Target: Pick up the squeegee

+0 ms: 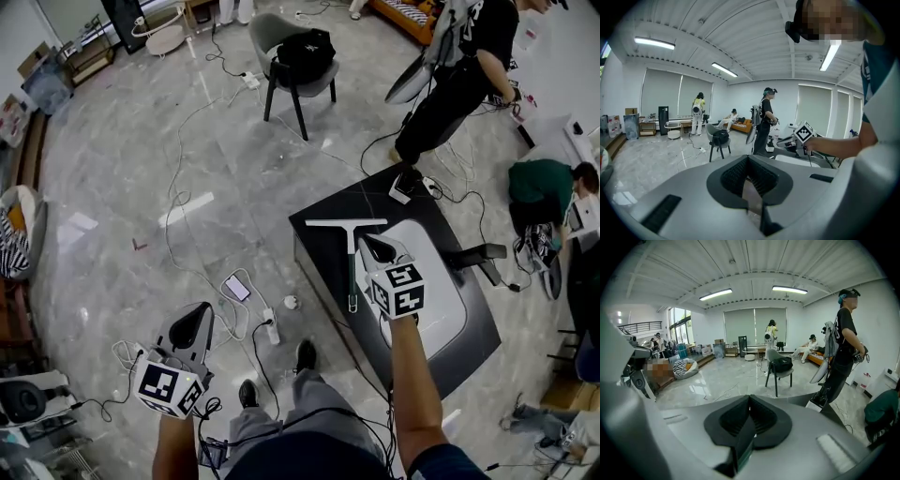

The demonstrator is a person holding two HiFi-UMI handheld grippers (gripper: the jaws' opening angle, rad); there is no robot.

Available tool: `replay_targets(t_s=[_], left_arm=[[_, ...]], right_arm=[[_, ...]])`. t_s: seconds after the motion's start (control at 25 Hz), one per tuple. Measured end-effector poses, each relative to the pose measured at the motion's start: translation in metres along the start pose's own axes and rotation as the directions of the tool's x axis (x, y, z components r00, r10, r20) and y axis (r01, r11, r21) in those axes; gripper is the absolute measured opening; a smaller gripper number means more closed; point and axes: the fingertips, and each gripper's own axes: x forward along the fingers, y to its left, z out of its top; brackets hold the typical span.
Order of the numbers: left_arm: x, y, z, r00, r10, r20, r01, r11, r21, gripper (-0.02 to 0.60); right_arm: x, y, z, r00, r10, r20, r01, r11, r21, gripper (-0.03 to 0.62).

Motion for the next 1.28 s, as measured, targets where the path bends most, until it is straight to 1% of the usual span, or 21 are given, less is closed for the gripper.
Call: replay_targets(t_s=[0.08,0.28,0.56,1.08,1.28], left_arm=[[0.006,0.0,-0.007,1.0,0.002,-0.013,-0.002,1.0,-0.007,0.006],[0.018,-0.001,-0.025,0.999,0.004,-0.043,-0.006,0.999,-0.033,0.006],[0.026,0.003,-0.046,0.997,0.018,-0.075,-0.022,0.999,-0.049,0.006],[0.043,0.009,-0.084,0.991,0.025,-0.129,-0.037,0.995,-0.093,0.006],[0.046,0.01,-0.094,0.99,0.028,-0.139,-0.042,0.994,-0.102,0.006]], right_arm=[[0.01,-0.006,-0.009,1.0,0.003,-0.015,-0.003,1.0,0.008,0.03],[0.033,-0.019,-0.033,0.998,0.01,-0.054,-0.009,1.0,0.025,0.042],[0.064,-0.032,-0.07,0.994,0.007,-0.109,-0.001,0.998,0.057,0.086],[0.113,-0.047,-0.127,0.977,0.009,-0.214,0.014,0.994,0.104,0.182],[0.125,-0.047,-0.143,0.971,0.018,-0.24,0.013,0.992,0.128,0.193]])
